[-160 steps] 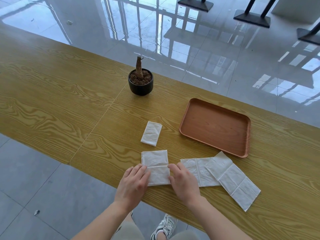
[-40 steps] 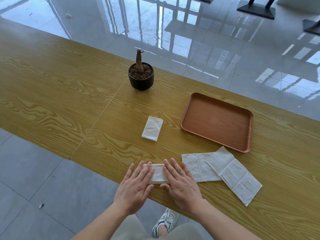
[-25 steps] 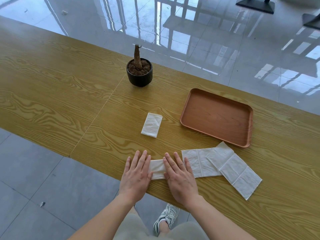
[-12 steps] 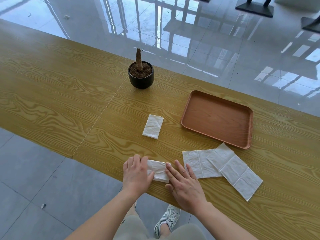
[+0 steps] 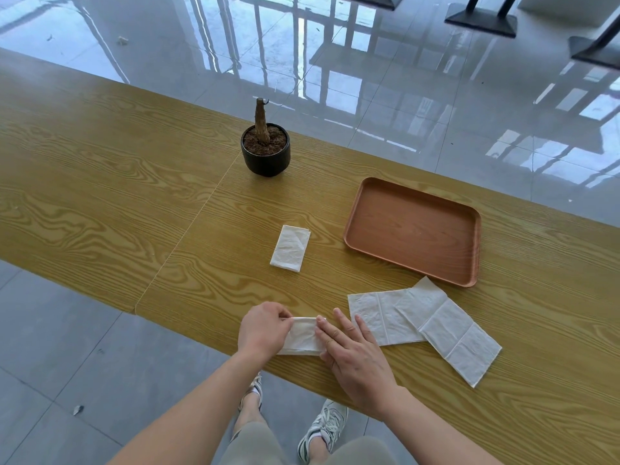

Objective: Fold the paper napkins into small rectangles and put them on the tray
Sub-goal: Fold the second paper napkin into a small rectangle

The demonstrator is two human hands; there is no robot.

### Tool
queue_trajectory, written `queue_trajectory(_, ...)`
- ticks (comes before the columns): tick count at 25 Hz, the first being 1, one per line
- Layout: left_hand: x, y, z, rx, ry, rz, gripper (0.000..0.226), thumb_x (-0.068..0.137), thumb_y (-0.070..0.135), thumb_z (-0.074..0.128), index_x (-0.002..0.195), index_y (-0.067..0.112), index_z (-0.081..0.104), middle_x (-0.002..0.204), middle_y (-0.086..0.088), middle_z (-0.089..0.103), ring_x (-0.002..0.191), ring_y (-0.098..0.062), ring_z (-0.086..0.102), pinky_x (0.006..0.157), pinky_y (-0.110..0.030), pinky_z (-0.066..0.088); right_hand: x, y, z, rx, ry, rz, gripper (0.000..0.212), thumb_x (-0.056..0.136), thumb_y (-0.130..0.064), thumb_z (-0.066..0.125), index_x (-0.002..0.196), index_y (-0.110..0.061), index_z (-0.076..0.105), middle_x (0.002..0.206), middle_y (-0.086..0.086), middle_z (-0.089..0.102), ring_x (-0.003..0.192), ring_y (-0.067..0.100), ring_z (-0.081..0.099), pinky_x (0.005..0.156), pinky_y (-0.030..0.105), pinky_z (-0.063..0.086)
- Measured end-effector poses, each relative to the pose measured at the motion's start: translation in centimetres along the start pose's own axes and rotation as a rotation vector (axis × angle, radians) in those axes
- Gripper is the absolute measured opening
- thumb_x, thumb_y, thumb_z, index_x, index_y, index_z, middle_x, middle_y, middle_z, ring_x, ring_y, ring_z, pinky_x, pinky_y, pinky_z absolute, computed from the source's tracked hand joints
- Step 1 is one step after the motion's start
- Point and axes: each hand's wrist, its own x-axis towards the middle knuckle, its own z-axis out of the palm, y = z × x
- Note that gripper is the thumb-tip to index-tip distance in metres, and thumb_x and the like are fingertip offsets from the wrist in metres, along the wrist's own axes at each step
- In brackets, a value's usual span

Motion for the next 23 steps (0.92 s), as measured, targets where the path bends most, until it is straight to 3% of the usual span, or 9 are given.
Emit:
queue_trajectory(3, -0.4, 0.0, -0.1, -0.042, 0.005, -0.044, 0.008, 0.082, 0.034, 0.07, 0.078, 0.028, 0.072, 0.076, 0.014, 0.07, 0.074, -0.005, 0.064, 0.069, -0.029, 0.055, 0.0, -0.1, -0.3, 0.037, 0.044, 0.032, 0.044, 0.108, -0.039, 0.033, 0.148, -0.026, 0.044, 0.162, -0.011, 0.03, 0.154, 0.019, 0.01, 0.121, 0.048, 0.014)
queue_trajectory(7, -0.7, -0.1, 0.1, -0.156, 0.007, -0.119, 0.012, 0.084, 0.03, 0.071, 0.073, 0.029, 0.065, 0.078, 0.012, 0.068, 0.078, -0.009, 0.064, 0.067, -0.031, 0.052, 0.6, -0.5, -0.5, 0.194, 0.135, 0.156, 0.036, 0.103, -0.035, 0.047, 0.136, -0.025, 0.056, 0.157, -0.009, 0.04, 0.152, 0.019, 0.021, 0.123, 0.045, 0.022)
queue_trajectory(9, -1.1, 0.0, 0.5, -0.372, 0.017, -0.217, 0.01, 0.085, 0.024, 0.074, 0.076, 0.021, 0.068, 0.081, 0.003, 0.072, 0.076, -0.015, 0.069, 0.068, -0.036, 0.057, 0.8, -0.9, -1.1, 0.315, 0.223, 0.258, 0.032, 0.098, -0.029, 0.06, 0.128, -0.021, 0.064, 0.147, -0.004, 0.052, 0.142, 0.021, 0.037, 0.117, 0.043, 0.034)
queue_trajectory(12, -1.7, 0.6, 1.2, -0.828, 0.036, -0.427, 0.004, 0.088, 0.01, 0.073, 0.085, 0.008, 0.071, 0.083, -0.012, 0.076, 0.07, -0.022, 0.074, 0.06, -0.039, 0.063, 1.0, -1.6, -1.8, 0.472, 0.37, 0.374, 0.019, 0.091, -0.026, 0.069, 0.109, -0.02, 0.07, 0.112, -0.007, 0.064, 0.106, 0.014, 0.053, 0.092, 0.032, 0.049)
queue_trajectory(14, -1.9, 1.1, 1.7, -1.011, 0.057, -0.503, 0.003, 0.088, 0.007, 0.072, 0.088, 0.004, 0.07, 0.084, -0.014, 0.076, 0.072, -0.025, 0.074, 0.056, -0.035, 0.061, 1.5, -2.1, -2.5, 0.705, 0.294, 0.561, 0.015, 0.092, -0.036, 0.068, 0.101, -0.024, 0.069, 0.097, -0.011, 0.064, 0.091, 0.01, 0.059, 0.079, 0.029, 0.052)
queue_trajectory(16, -1.8, 1.7, 2.0, -1.112, 0.084, -0.55, 0.005, 0.089, 0.008, 0.072, 0.089, 0.003, 0.07, 0.083, -0.014, 0.076, 0.075, -0.027, 0.074, 0.054, -0.032, 0.059, 2.3, -2.6, -3.3, 1.07, 0.075, 0.802, 0.027, 0.09, -0.049, 0.067, 0.096, -0.023, 0.07, 0.091, -0.006, 0.071, 0.077, 0.012, 0.066, 0.067, 0.032, 0.058)
queue_trajectory(18, -1.8, 2.1, 2.2, -1.159, 0.101, -0.58, 0.006, 0.089, 0.008, 0.072, 0.091, 0.004, 0.068, 0.084, -0.014, 0.076, 0.073, -0.026, 0.073, 0.053, -0.03, 0.057, 2.7, -2.9, -3.5, 1.336, -0.094, 0.937, 0.037, 0.086, -0.052, 0.072, 0.094, -0.016, 0.073, 0.087, 0.002, 0.076, 0.061, 0.011, 0.064, 0.052, 0.028, 0.053)
queue_trajectory(23, -2.0, 2.4, 1.9, -1.12, 0.106, -0.522, 0.012, 0.084, 0.004, 0.076, 0.092, 0.003, 0.067, 0.085, -0.014, 0.076, 0.065, -0.018, 0.073, 0.049, -0.024, 0.054, 3.4, -3.1, -3.5, 1.326, -0.073, 0.894, 0.028, 0.08, -0.038, 0.082, 0.083, -0.012, 0.074, 0.073, 0.003, 0.077, 0.051, 0.011, 0.055, 0.047, 0.025, 0.046)
